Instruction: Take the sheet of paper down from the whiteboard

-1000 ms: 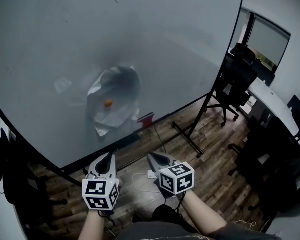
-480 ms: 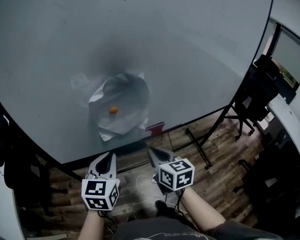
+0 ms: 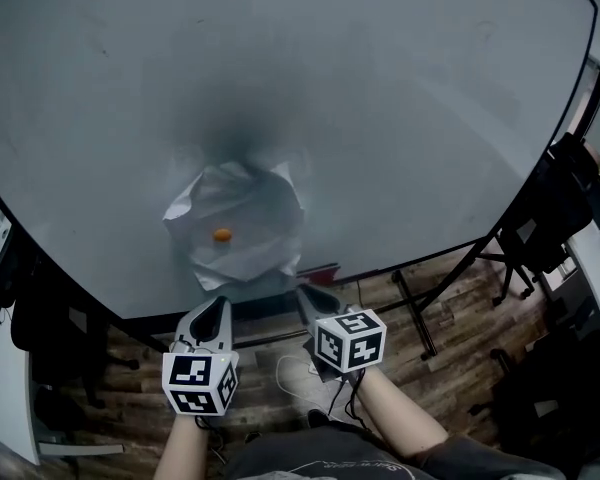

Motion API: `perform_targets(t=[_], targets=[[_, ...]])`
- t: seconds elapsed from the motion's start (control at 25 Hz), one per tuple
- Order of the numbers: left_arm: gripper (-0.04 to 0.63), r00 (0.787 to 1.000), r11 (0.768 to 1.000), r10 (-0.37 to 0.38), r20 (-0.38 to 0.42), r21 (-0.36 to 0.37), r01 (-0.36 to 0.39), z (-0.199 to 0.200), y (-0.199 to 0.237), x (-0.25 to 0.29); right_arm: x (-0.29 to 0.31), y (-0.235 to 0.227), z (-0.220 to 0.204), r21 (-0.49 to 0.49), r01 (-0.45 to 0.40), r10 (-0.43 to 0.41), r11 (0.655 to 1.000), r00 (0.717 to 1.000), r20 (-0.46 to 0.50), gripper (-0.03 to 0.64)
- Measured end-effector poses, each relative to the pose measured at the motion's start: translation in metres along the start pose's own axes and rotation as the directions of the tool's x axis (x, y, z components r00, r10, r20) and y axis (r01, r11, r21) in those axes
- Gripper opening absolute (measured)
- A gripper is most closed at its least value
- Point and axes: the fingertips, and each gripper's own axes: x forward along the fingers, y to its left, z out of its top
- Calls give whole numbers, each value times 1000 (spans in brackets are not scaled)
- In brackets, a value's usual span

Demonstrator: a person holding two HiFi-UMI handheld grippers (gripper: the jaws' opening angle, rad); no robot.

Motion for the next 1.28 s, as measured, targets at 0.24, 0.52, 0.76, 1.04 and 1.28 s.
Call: perform_targets(t=[0.24,0.52,0.76,1.04,1.28], targets=[[18,997,997,75,21,-4,-75,11,4,10,23,-10,10,-14,-47,46,999,999,-13,26],[18,990,991,135,33,-15,-135,16,12,15,40,-11,14,-31,-81,80,996,996,-37,97],[18,989,990,139,41,-19,-138,19,7,21,44,-14,19,-63,-75,74,995,997,-27,64],[20,990,990,138,39,-12,-137,25,6,27,43,-20,23,-35,-87,87,996,996,-2,23],[20,982,988,157,102,-3,-157,49,7,30,43,-18,20,-35,-107,106,994,994,-21,23]])
